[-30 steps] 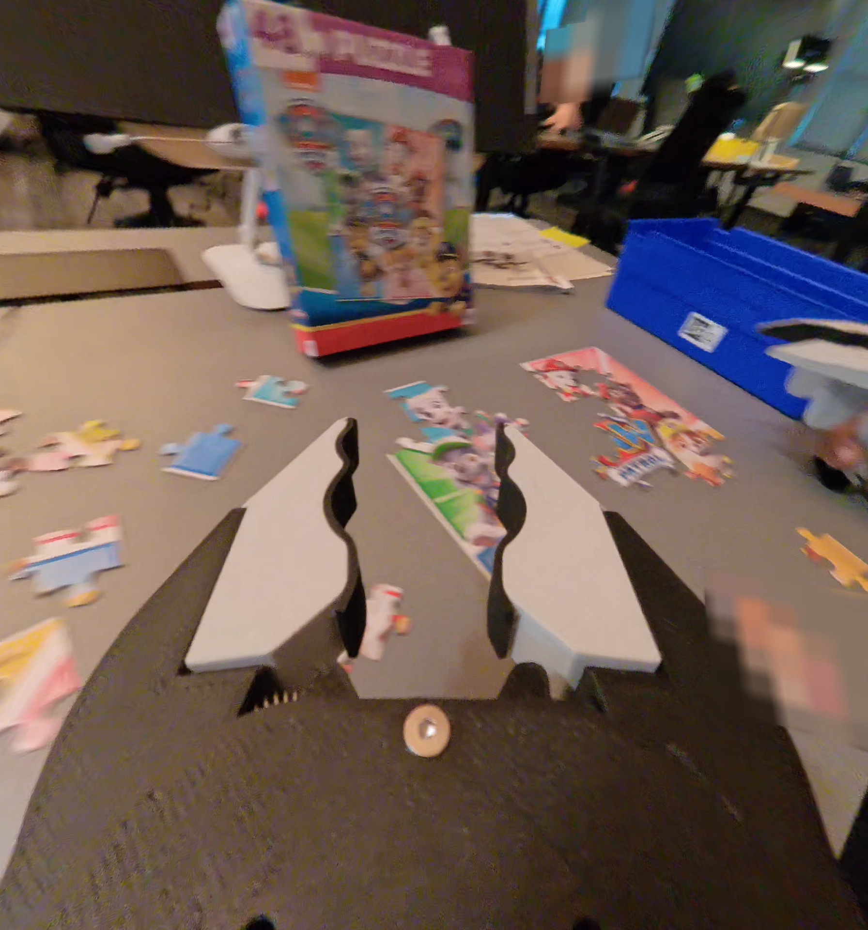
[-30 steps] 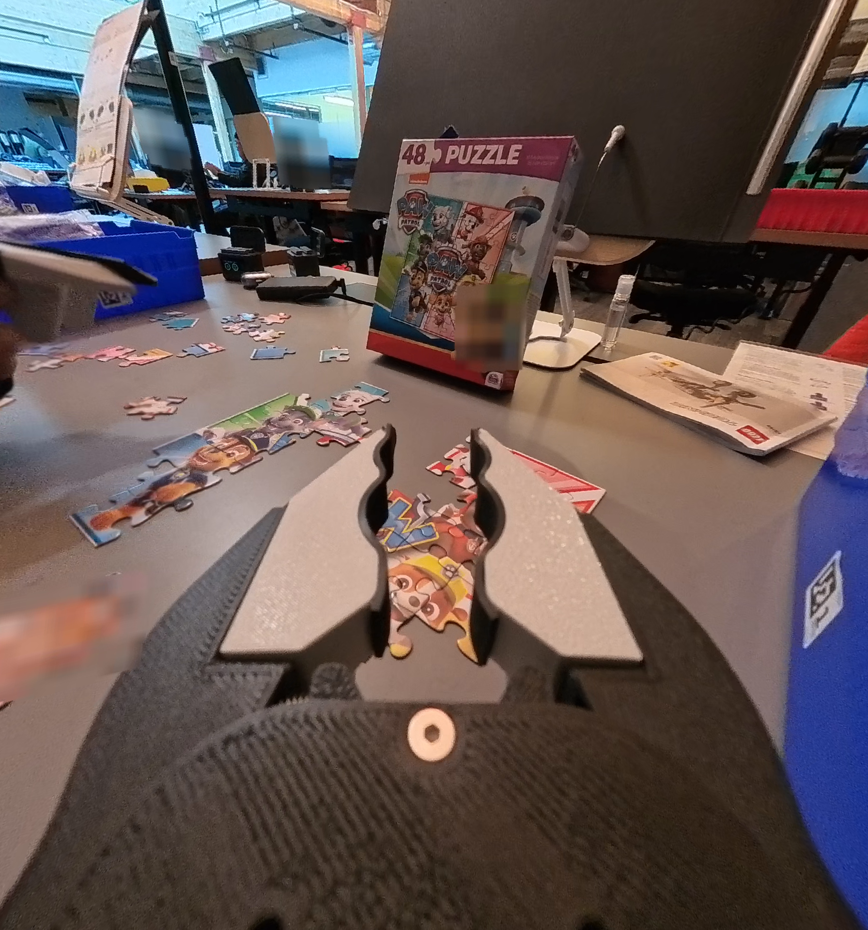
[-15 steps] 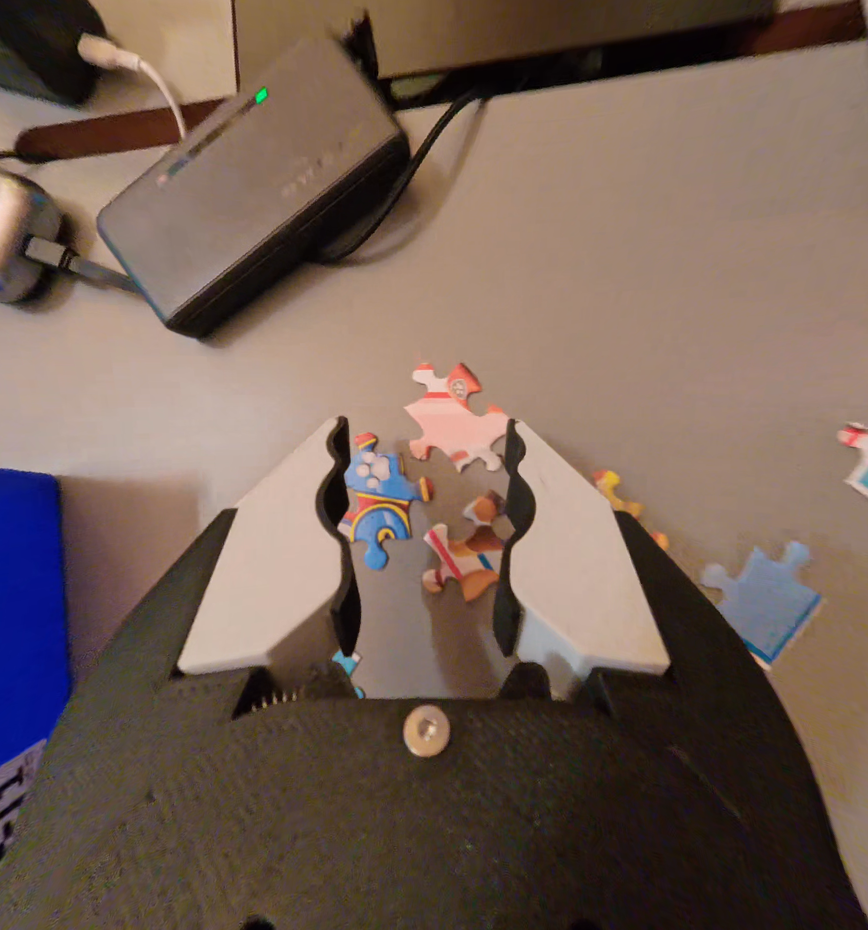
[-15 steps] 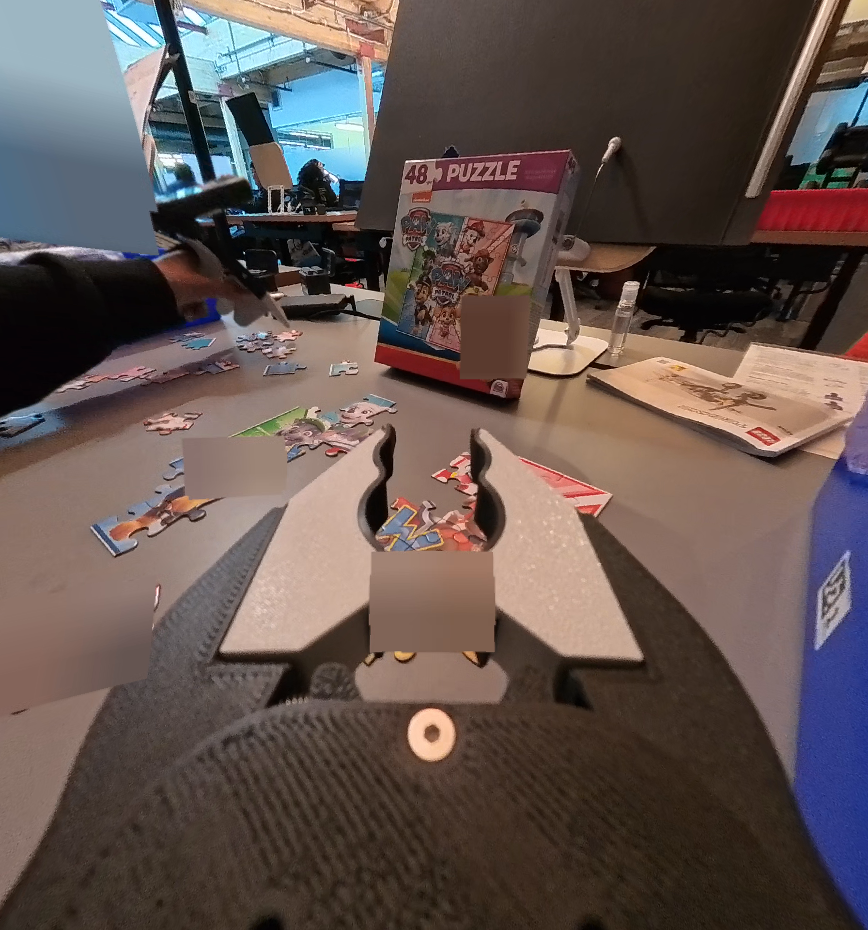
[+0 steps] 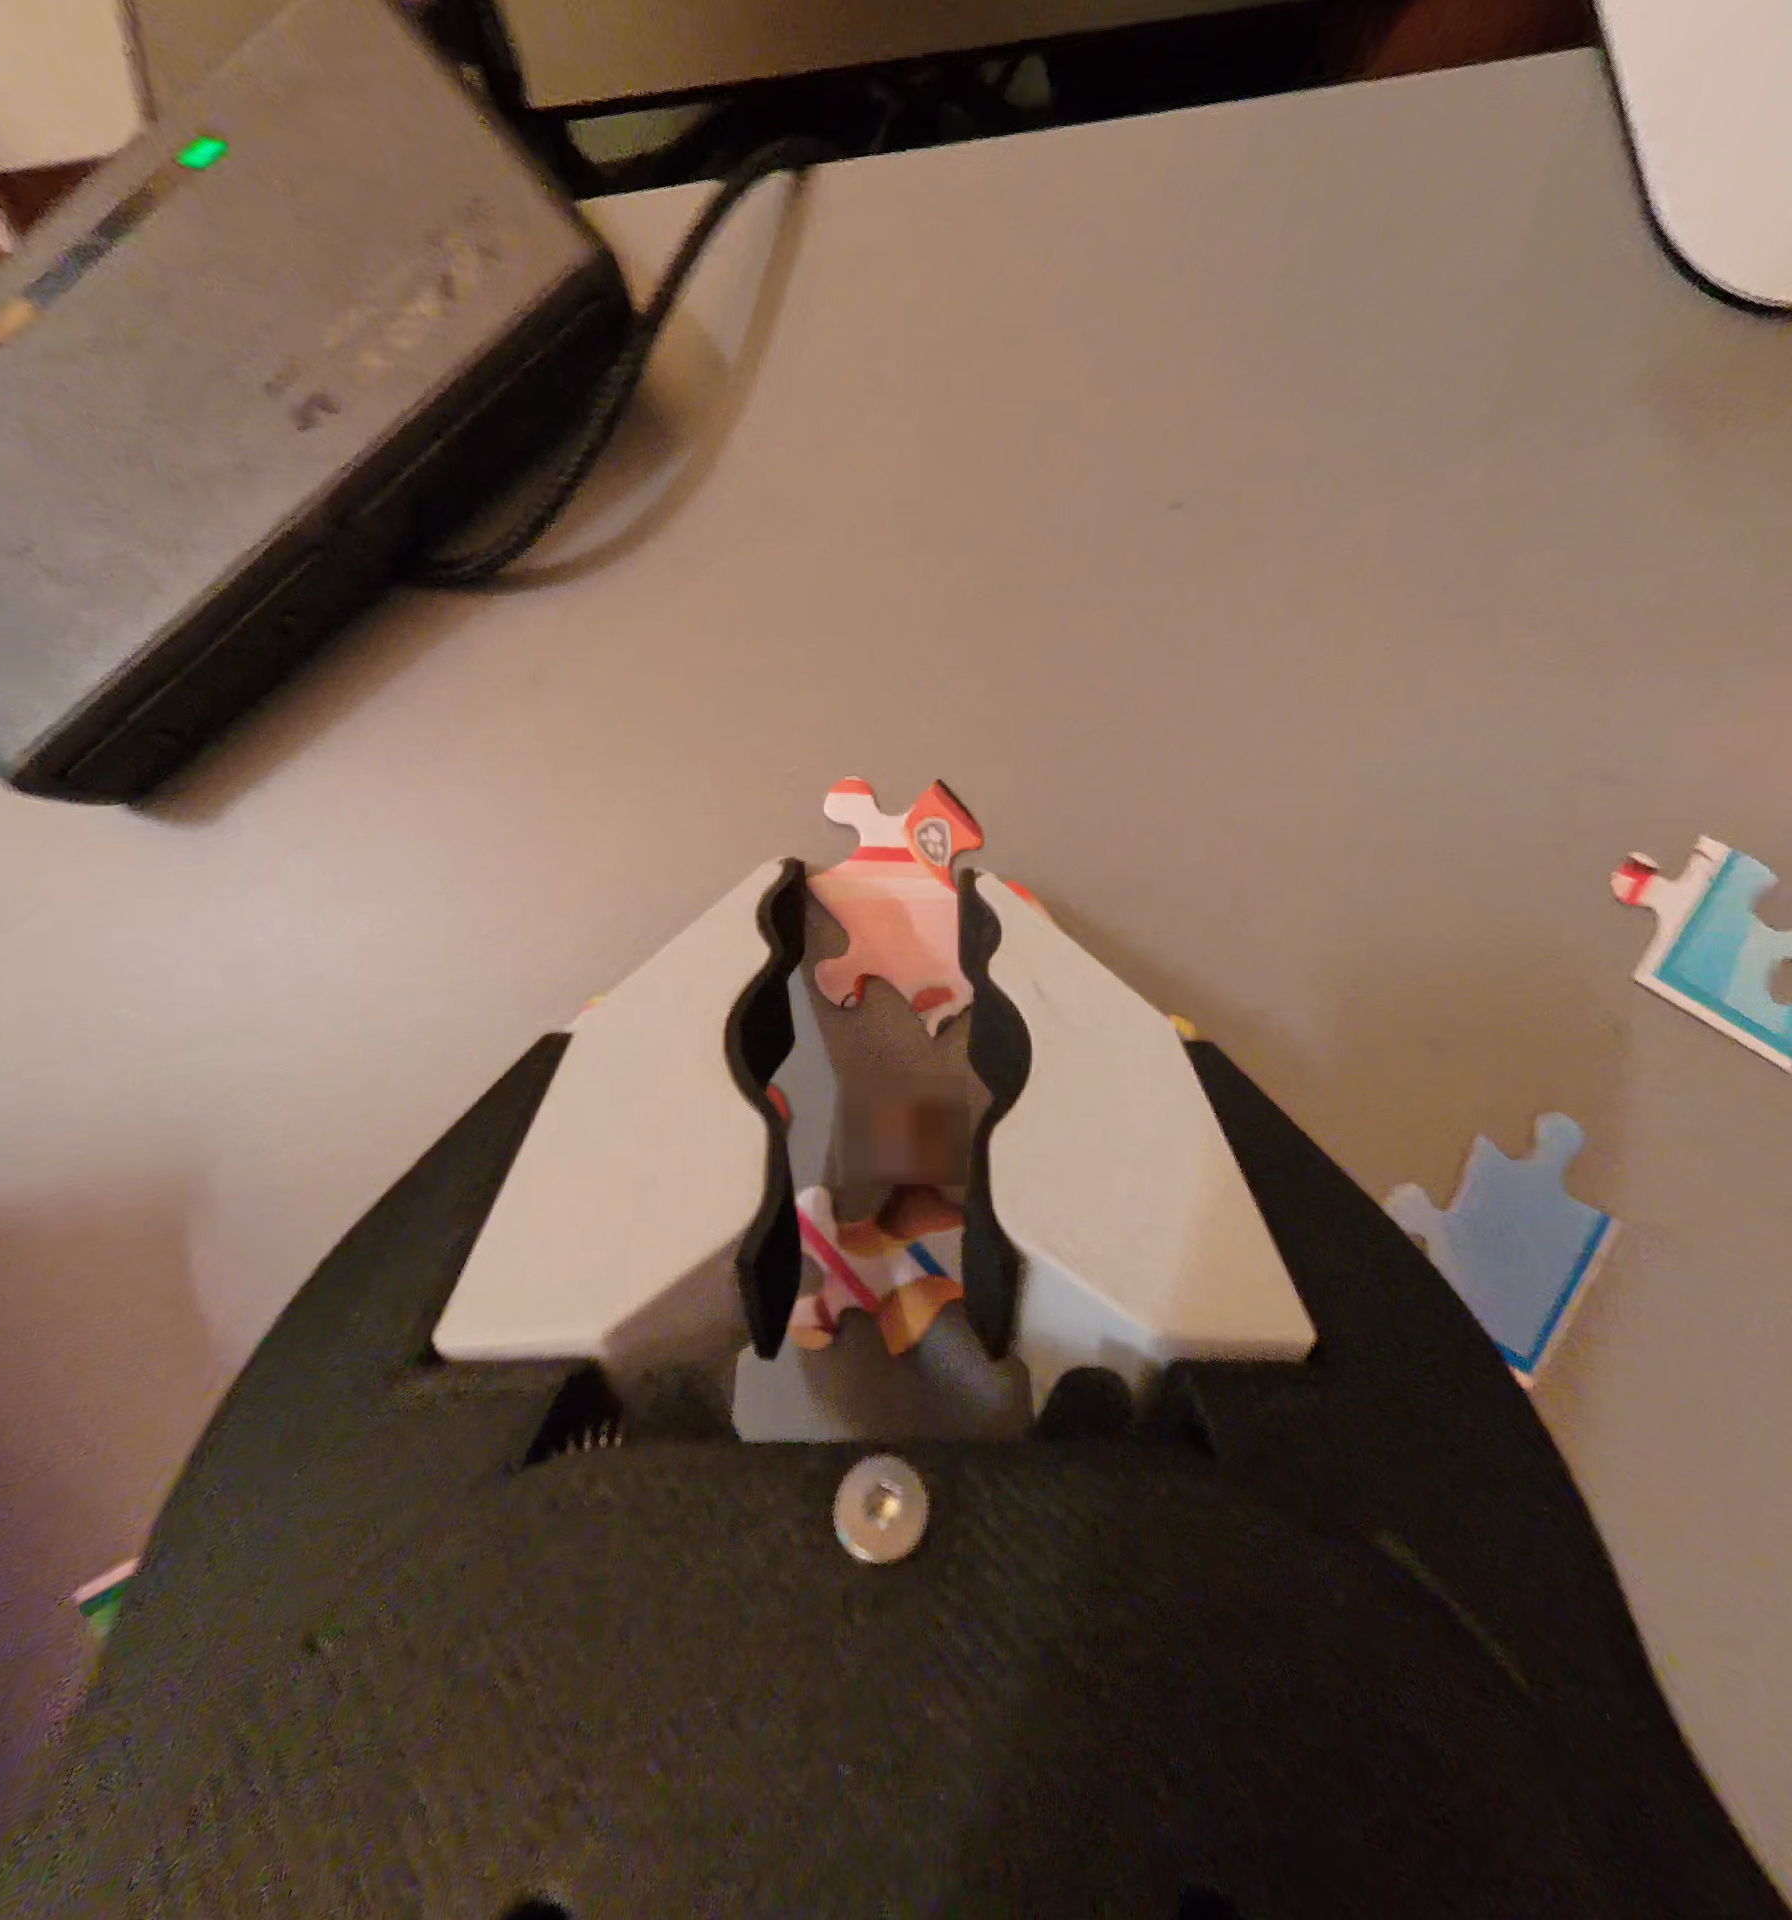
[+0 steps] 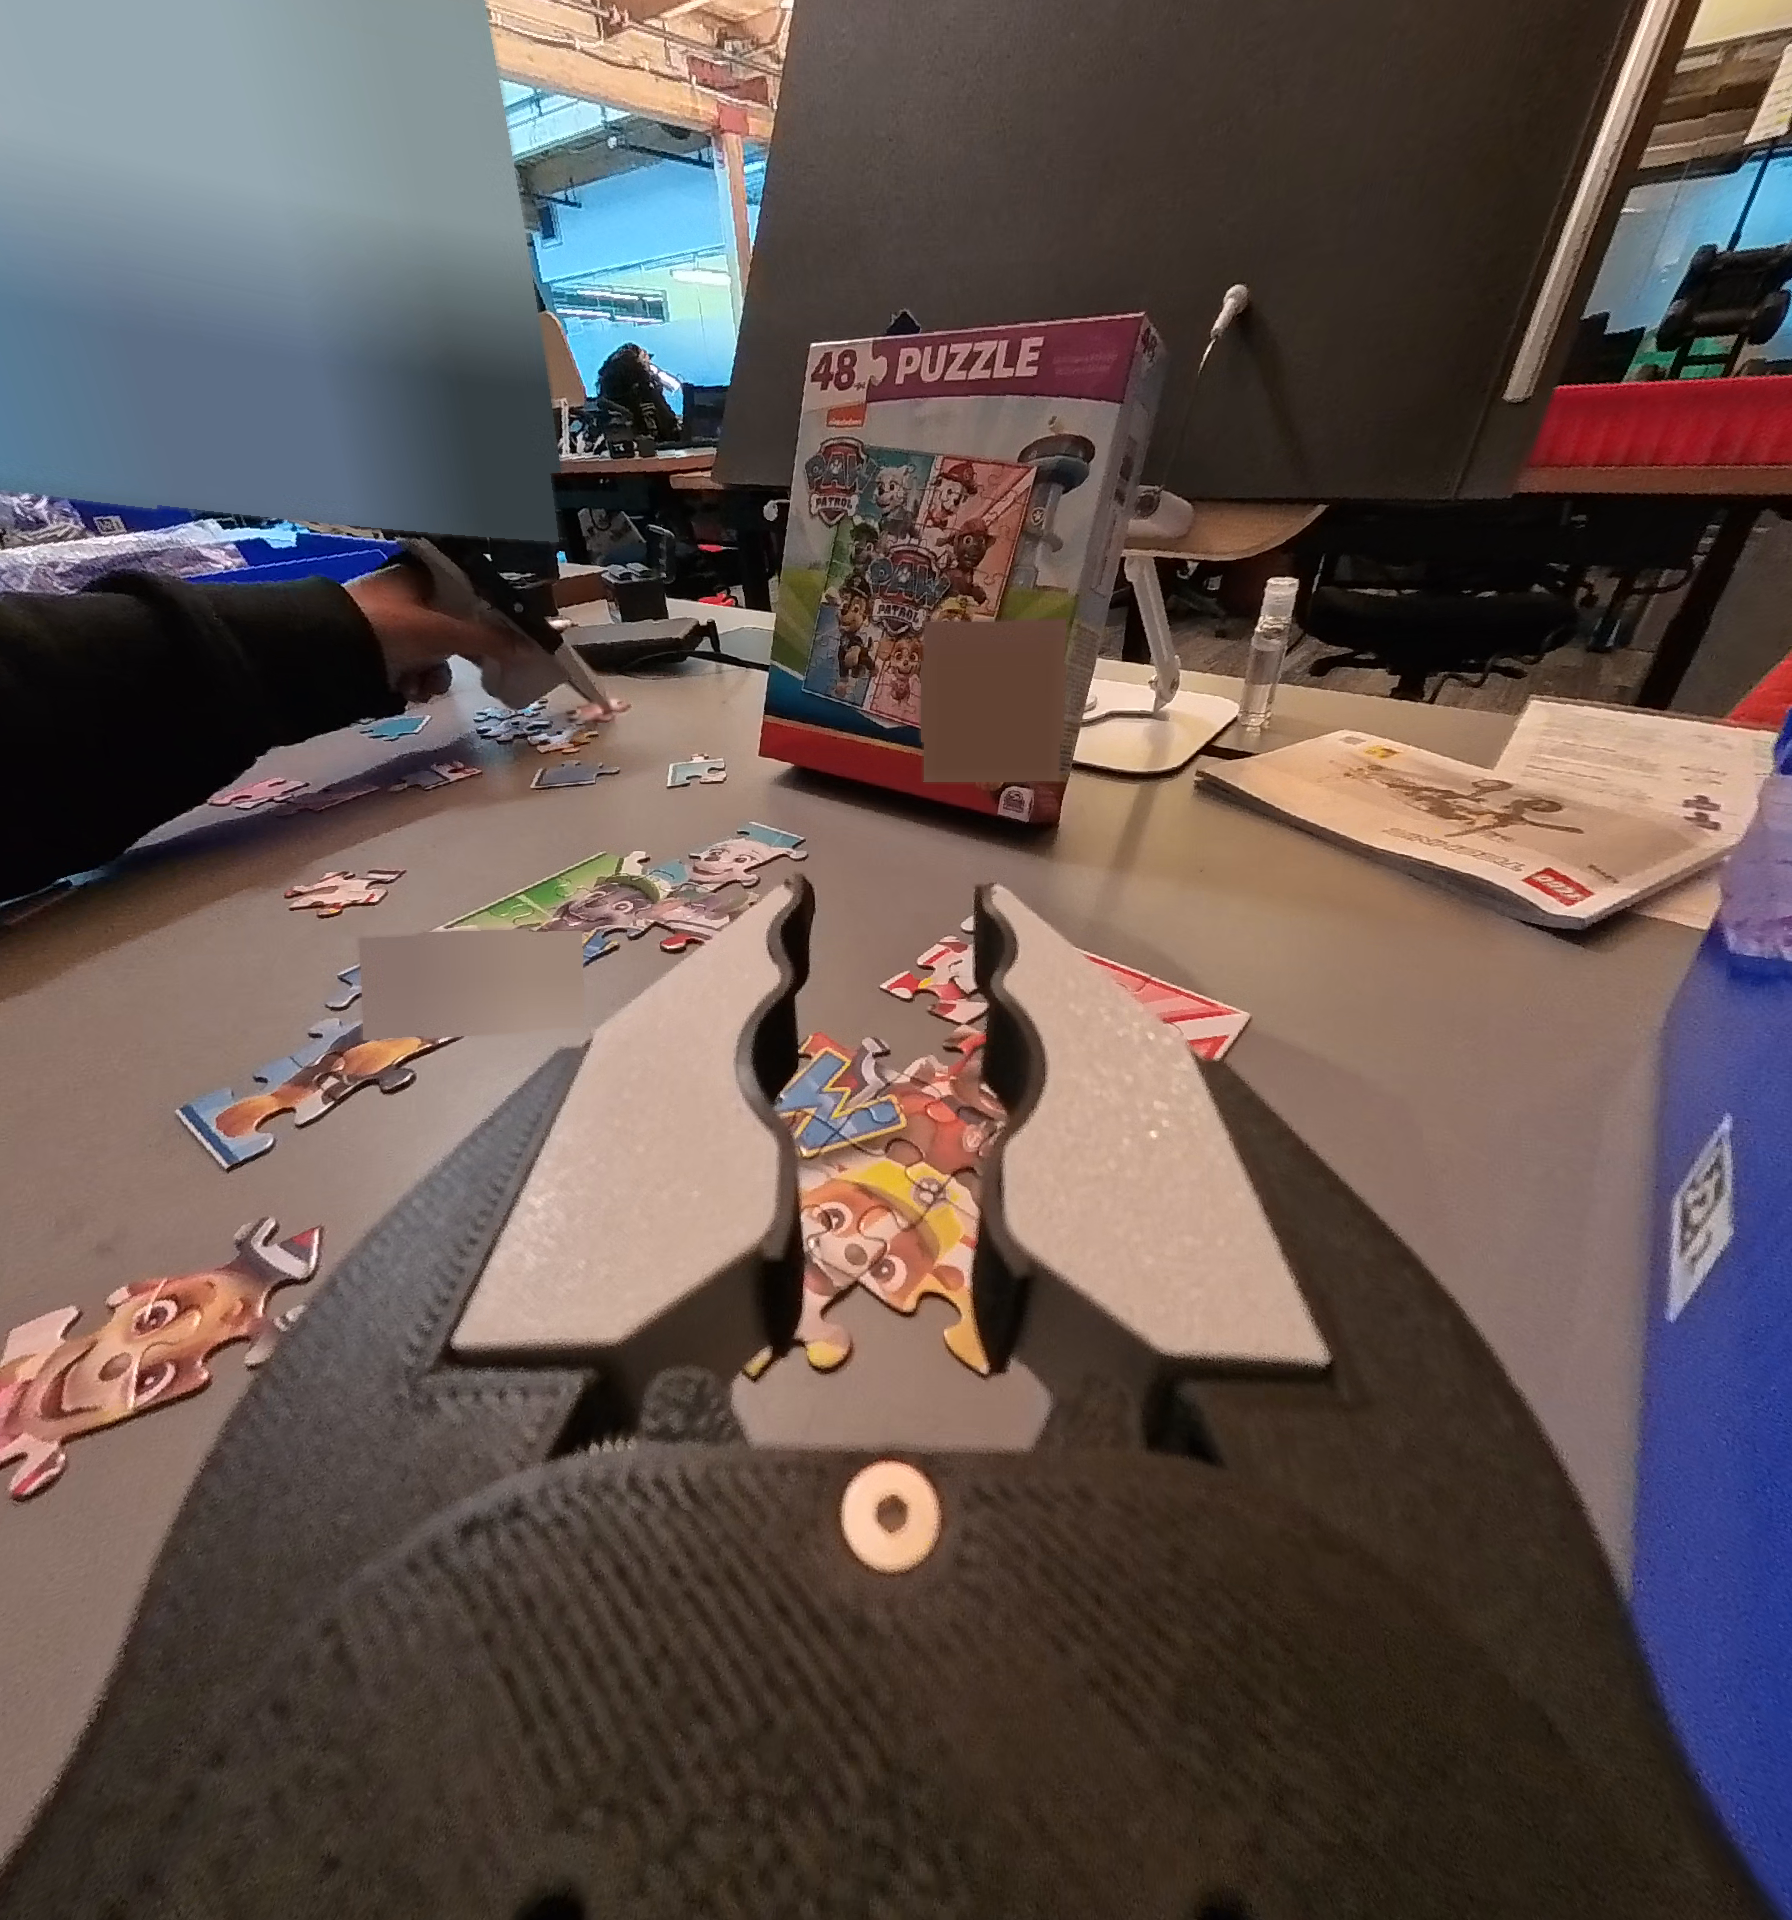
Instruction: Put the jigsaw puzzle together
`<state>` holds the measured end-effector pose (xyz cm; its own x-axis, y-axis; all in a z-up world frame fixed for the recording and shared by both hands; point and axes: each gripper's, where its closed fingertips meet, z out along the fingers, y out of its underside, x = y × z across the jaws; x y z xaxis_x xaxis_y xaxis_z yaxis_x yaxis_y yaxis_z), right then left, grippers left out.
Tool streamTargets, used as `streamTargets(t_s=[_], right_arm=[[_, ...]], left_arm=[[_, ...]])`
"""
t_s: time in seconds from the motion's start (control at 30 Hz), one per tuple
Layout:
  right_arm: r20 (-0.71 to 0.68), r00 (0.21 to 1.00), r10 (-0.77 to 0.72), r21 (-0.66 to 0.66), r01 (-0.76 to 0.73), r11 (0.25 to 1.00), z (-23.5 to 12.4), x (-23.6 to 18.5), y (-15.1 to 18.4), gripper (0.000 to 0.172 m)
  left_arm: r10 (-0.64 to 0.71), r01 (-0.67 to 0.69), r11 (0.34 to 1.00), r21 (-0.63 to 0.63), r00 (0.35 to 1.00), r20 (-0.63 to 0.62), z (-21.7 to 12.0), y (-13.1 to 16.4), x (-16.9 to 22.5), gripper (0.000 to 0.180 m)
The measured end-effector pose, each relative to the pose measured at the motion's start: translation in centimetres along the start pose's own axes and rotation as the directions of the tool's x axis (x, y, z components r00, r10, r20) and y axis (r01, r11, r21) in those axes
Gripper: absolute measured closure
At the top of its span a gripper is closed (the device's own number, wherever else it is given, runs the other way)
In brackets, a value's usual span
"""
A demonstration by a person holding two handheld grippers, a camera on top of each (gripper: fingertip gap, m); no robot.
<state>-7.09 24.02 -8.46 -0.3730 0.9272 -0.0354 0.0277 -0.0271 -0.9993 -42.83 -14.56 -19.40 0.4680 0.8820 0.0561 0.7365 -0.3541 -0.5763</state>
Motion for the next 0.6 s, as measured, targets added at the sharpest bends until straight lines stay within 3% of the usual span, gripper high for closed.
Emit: streamTargets(t_s=[0.23, 0.27, 0.3, 0.33, 0.47, 0.6], right_arm=[[0.004, 1.000, -0.005, -0.013, 0.005, 1.000, 0.2, -0.1, 0.2, 0.142], [0.004, 1.000, -0.006, -0.013, 0.006, 1.000, 0.1, -0.1, 0.2, 0.142], [0.004, 1.000, -0.007, -0.013, 0.007, 1.000, 0.1, -0.1, 0.2, 0.142], [0.004, 1.000, -0.007, -0.013, 0.007, 1.000, 0.1, -0.1, 0.2, 0.142], [0.005, 1.000, -0.006, -0.011, 0.006, 1.000, 0.1, -0.1, 0.1, 0.142], [0.005, 1.000, -0.015, -0.009, 0.015, 1.000, 0.1, -0.2, 0.1, 0.142]], left_arm=[[0.088, -0.089, 0.996, -0.026, 0.996, -0.017, -0.2, 0.2, 1.5, 0.154], [0.090, -0.090, 0.996, -0.022, 0.996, -0.028, -0.3, 0.2, 1.8, 0.158], [0.100, -0.101, 0.995, -0.007, 0.994, -0.050, -0.6, 0.0, 2.3, 0.177], [0.106, -0.105, 0.994, 0.021, 0.993, -0.056, -1.1, -0.4, 2.6, 0.178], [0.172, -0.167, 0.984, 0.061, 0.982, -0.078, -2.8, -0.9, 4.5, 0.177], [0.193, -0.191, 0.980, 0.058, 0.980, -0.048, -3.4, -0.7, 4.8, 0.162]])
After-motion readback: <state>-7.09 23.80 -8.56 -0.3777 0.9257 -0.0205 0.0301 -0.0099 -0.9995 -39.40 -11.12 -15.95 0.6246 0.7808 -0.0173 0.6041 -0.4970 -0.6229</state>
